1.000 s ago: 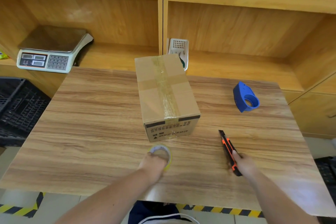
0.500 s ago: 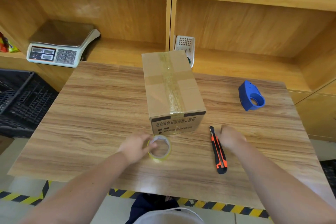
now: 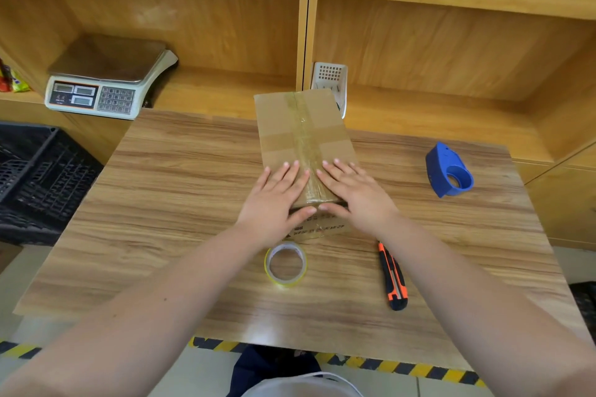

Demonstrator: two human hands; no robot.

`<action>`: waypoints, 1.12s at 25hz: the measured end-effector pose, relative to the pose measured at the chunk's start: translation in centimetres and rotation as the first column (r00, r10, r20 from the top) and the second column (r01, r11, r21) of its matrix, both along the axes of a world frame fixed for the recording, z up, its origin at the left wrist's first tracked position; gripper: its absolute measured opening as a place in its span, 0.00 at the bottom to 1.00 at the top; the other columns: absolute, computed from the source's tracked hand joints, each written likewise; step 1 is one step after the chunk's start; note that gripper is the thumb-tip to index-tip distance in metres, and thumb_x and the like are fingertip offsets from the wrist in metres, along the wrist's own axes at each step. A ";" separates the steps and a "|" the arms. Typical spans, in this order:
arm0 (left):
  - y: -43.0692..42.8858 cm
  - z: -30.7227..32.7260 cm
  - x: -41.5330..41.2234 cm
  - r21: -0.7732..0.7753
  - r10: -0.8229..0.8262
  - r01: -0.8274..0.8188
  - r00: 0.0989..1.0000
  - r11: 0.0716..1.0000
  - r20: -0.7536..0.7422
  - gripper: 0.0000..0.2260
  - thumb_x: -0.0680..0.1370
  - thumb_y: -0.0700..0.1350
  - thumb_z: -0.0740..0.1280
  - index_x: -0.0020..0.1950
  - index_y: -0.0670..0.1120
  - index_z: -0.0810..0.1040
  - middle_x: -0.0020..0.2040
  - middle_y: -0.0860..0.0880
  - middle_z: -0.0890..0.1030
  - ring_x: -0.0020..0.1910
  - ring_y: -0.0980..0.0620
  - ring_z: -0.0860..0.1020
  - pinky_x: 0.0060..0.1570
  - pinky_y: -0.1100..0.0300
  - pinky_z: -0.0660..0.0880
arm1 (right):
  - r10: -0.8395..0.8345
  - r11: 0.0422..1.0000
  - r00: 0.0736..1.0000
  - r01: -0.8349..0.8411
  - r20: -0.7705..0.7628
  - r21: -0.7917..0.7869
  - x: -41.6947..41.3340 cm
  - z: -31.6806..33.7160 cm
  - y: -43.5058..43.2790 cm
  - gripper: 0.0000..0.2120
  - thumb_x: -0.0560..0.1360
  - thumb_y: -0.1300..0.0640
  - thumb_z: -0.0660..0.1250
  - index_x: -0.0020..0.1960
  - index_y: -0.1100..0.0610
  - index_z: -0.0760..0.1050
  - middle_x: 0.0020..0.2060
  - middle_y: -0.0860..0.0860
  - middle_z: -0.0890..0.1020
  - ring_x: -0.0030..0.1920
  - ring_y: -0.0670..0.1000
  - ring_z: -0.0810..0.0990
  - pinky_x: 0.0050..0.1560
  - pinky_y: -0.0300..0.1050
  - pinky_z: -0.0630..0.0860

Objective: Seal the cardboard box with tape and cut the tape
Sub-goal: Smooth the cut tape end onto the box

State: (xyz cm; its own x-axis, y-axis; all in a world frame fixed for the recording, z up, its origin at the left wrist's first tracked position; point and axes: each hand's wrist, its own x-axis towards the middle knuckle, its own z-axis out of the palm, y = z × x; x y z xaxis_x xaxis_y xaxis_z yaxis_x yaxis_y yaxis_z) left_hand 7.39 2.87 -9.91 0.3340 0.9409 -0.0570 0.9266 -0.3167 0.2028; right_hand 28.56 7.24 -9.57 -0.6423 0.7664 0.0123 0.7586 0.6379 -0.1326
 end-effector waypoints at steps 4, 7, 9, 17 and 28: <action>3.0 0.3 -0.4 0.001 0.041 -0.041 0.998 0.999 -0.044 0.40 0.73 0.71 0.42 0.80 0.51 0.50 0.82 0.48 0.51 0.81 0.51 0.48 0.79 0.50 0.43 | -0.123 0.992 0.992 0.124 -0.015 0.004 -1.9 -0.5 1.1 0.38 0.73 0.32 0.40 0.74 0.54 0.57 0.75 0.53 0.61 0.76 0.55 0.56 0.75 0.53 0.49; 3.8 -0.3 -0.6 0.027 0.046 -0.043 0.991 0.999 -0.127 0.38 0.74 0.67 0.45 0.80 0.49 0.50 0.82 0.47 0.52 0.81 0.49 0.49 0.79 0.49 0.44 | -0.159 0.985 0.987 0.158 0.015 0.064 -3.4 -1.0 1.2 0.33 0.75 0.39 0.47 0.72 0.57 0.64 0.71 0.56 0.69 0.72 0.58 0.65 0.72 0.57 0.59; 3.6 -1.1 -0.6 0.090 0.026 -0.012 0.989 0.996 -0.148 0.35 0.77 0.64 0.50 0.80 0.48 0.52 0.81 0.45 0.54 0.81 0.47 0.52 0.78 0.47 0.46 | -0.144 0.981 0.989 0.138 0.035 0.134 -3.2 -1.5 1.3 0.30 0.75 0.41 0.53 0.70 0.60 0.67 0.69 0.56 0.72 0.69 0.59 0.69 0.69 0.59 0.64; 3.7 -0.9 -1.5 0.047 -0.003 0.003 1.000 0.999 -0.019 0.37 0.75 0.69 0.48 0.80 0.51 0.50 0.82 0.48 0.50 0.81 0.49 0.48 0.78 0.48 0.40 | -0.124 0.990 0.991 0.127 -0.051 0.054 -2.5 -1.5 1.3 0.33 0.75 0.38 0.52 0.74 0.55 0.58 0.75 0.53 0.61 0.75 0.55 0.57 0.75 0.53 0.49; -0.2 -1.4 -1.7 0.377 -0.116 -0.017 0.937 0.926 0.328 0.13 0.77 0.46 0.67 0.61 0.50 0.76 0.60 0.46 0.79 0.65 0.45 0.72 0.66 0.44 0.67 | -0.219 0.957 0.893 0.275 -0.393 0.091 -1.5 -2.4 -2.6 0.23 0.71 0.52 0.69 0.65 0.52 0.69 0.67 0.53 0.71 0.69 0.60 0.63 0.66 0.55 0.60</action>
State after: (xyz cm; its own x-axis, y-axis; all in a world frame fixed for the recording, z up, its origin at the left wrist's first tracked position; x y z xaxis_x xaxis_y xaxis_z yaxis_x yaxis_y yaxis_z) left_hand 5.70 2.65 -11.35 0.3171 0.8529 0.4149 0.8035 -0.4739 0.3603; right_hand 27.08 4.64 -11.95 -0.3585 0.8720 0.3332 0.8056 0.4693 -0.3615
